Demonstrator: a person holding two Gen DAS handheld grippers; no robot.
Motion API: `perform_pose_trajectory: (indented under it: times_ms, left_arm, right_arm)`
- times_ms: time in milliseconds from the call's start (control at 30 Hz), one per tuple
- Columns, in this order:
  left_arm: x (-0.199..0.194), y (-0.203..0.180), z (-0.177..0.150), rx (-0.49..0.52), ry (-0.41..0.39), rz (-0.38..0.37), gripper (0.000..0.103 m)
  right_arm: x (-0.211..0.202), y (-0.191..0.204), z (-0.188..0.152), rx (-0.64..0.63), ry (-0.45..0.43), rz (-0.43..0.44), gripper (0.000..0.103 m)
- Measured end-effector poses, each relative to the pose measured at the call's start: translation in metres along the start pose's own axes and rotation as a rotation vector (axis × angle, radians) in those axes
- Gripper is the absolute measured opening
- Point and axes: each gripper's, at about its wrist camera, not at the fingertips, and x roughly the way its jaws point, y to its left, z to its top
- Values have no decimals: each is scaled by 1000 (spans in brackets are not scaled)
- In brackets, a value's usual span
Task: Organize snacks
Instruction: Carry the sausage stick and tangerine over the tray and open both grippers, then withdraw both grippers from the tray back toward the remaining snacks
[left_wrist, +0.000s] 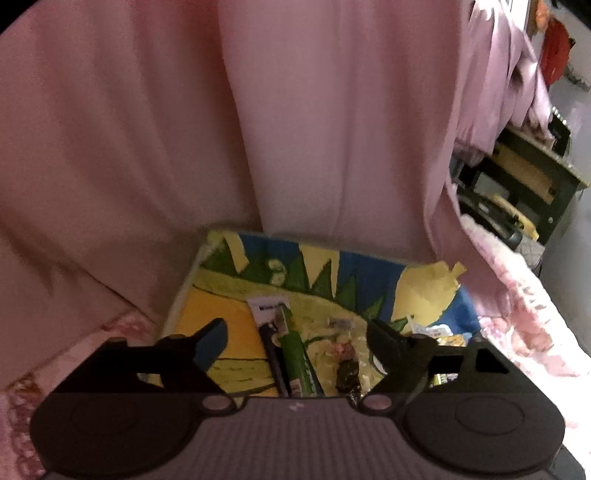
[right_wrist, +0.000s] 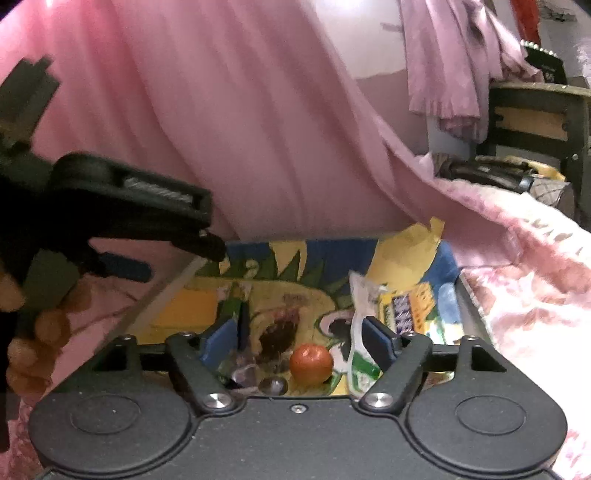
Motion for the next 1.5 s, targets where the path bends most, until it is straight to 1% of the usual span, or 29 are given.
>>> perform_pose_trajectory:
  times_ms: [67, 200, 333, 400, 467, 633, 800, 1033, 1167, 1267, 1500]
  left_arm:
    - [-16, 2, 1, 5, -31, 9, 91]
    - [-54, 7, -4, -21, -114, 28, 98]
    - [-89, 5, -15, -36, -172, 48, 100]
    - [-106, 4, -22, -40, -201, 59, 103]
    - [-123, 2, -32, -44, -231, 69, 103]
    - [-159, 3, -53, -40, -284, 75, 103]
    - [-187, 5, -75, -44, -318, 94, 103]
    - [-217, 6, -113, -47, -332, 125, 103]
    - [-227, 3, -135, -15, -327, 151, 103]
    - [-234, 3, -149, 10, -304, 159, 103]
    - [-245, 8, -178, 12, -259, 190, 103]
  right_arm:
    - [-12, -1, 5, 3, -25, 4, 85]
    - [-42, -1, 16, -12, -79, 11, 88]
    - [-76, -1, 20, -29, -140, 17, 98]
    - [-92, -1, 21, -42, -159, 20, 98]
    - [-108, -2, 20, -45, -176, 19, 102]
    - [-143, -7, 14, -43, -204, 14, 102]
    - [-172, -12, 6, -29, -224, 9, 102]
    - [-206, -11, -16, -65, -231, -1, 102]
    - [-217, -10, -26, -90, -218, -16, 102]
    - [-225, -8, -33, -105, -210, -18, 102]
    - [-239, -2, -47, -129, -171, -3, 102]
